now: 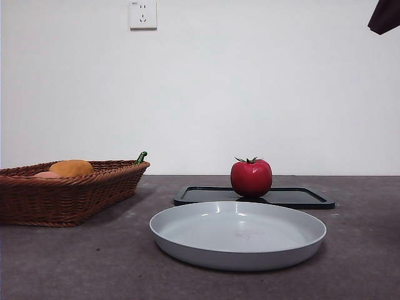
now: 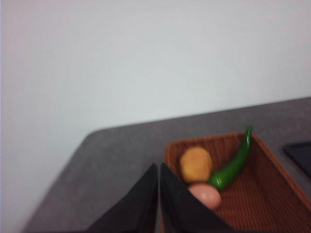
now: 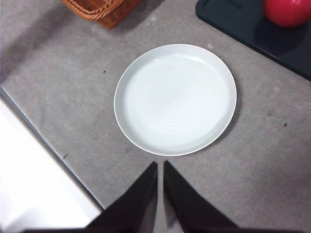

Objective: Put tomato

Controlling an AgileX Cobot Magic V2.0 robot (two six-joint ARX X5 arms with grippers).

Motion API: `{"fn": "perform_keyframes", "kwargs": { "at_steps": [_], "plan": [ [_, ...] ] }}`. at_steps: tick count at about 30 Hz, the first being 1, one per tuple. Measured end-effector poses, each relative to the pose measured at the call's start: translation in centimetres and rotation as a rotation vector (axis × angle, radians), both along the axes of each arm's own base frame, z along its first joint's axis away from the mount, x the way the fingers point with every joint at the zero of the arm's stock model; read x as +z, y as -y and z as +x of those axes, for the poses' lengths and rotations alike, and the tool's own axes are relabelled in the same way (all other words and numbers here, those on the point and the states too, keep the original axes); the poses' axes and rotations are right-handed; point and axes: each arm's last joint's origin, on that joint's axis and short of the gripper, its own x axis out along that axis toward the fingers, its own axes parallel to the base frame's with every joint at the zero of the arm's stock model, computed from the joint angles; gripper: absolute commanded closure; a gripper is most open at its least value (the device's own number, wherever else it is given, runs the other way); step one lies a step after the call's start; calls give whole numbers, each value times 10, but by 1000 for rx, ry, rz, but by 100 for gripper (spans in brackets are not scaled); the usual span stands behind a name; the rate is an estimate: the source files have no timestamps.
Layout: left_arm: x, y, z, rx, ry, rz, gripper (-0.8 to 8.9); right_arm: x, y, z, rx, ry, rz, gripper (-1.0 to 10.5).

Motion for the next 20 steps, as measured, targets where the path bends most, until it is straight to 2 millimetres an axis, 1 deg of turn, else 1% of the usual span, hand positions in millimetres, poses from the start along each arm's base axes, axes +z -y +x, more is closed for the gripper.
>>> {"fn": "perform_keyframes", "kwargs": {
  "at_steps": [5,8,15,20],
  "plan": [
    [-37,0,3,0,-67,-34,806,0,0,0,0,0,0,936],
    [-56,0,5,1,-116,-52,806,0,0,0,0,0,0,936],
    [-80,0,5,3,-186,-74,806,0,0,0,0,0,0,936],
    [-83,0,4,5,-203,-77,806,0,0,0,0,0,0,936]
  ]
}}
